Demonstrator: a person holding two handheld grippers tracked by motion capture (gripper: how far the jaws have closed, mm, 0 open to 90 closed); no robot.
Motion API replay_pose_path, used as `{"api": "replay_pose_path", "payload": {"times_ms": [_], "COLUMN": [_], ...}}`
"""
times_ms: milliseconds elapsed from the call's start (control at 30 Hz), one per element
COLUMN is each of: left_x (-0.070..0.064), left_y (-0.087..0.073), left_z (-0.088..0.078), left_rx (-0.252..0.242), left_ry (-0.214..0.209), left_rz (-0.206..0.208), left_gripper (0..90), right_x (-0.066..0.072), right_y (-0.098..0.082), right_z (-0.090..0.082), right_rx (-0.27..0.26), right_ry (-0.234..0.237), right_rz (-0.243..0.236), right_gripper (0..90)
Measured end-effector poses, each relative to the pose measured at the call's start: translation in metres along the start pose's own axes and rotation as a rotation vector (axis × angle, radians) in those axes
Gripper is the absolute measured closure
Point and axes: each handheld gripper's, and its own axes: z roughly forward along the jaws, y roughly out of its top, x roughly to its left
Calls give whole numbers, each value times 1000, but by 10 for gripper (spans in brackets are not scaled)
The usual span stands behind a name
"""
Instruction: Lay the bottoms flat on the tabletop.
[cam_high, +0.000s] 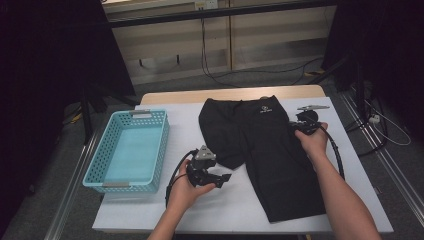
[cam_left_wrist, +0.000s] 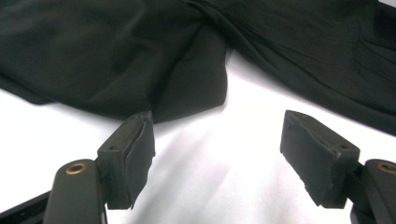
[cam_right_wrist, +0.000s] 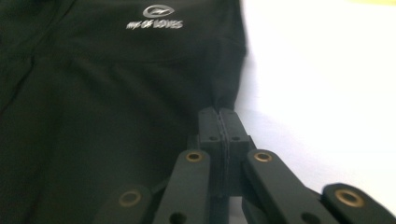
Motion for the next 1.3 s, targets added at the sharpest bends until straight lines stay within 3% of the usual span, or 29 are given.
{"api": "replay_pose_path", "payload": {"times_ms": [67,400,600,700,767,900,967,1033,1100,1200,1300], "left_x": [1,1,2,2,2,3,4,5,6,6,8], "left_y": [0,1,3,3,4,5,5,5,5,5,6], "left_z": [-2,1,2,4,5,6,6,6,6,6,4], "left_rx": [-3,3,-1,7,11,6,4,3,4,-3,-8], "left_ry": [4,1,0,-1,-5,-6,-3,-8,-7,-12,-7], "left_rz": [-2,8,10,15,15,14,14,11,12,19,20], "left_gripper": [263,266,266,265,262,255,253,251,249,248,237], "right_x": [-6,-36,-50,-55,-55,-47,-43,-39,-37,-33,-25], "right_y": [0,-3,-4,-6,-5,-7,-10,-14,-21,-32,-43], "right_z": [-1,-14,-22,-23,-24,-29,-33,-39,-46,-59,-73], "right_rx": [-4,12,17,13,12,38,50,65,70,69,83], "right_ry": [8,-34,-98,-83,-60,-56,-39,-52,-54,-22,-25], "right_rz": [30,81,97,121,123,67,53,22,23,24,-19], "right_gripper": [900,900,900,862,717,587,577,551,535,508,508]}}
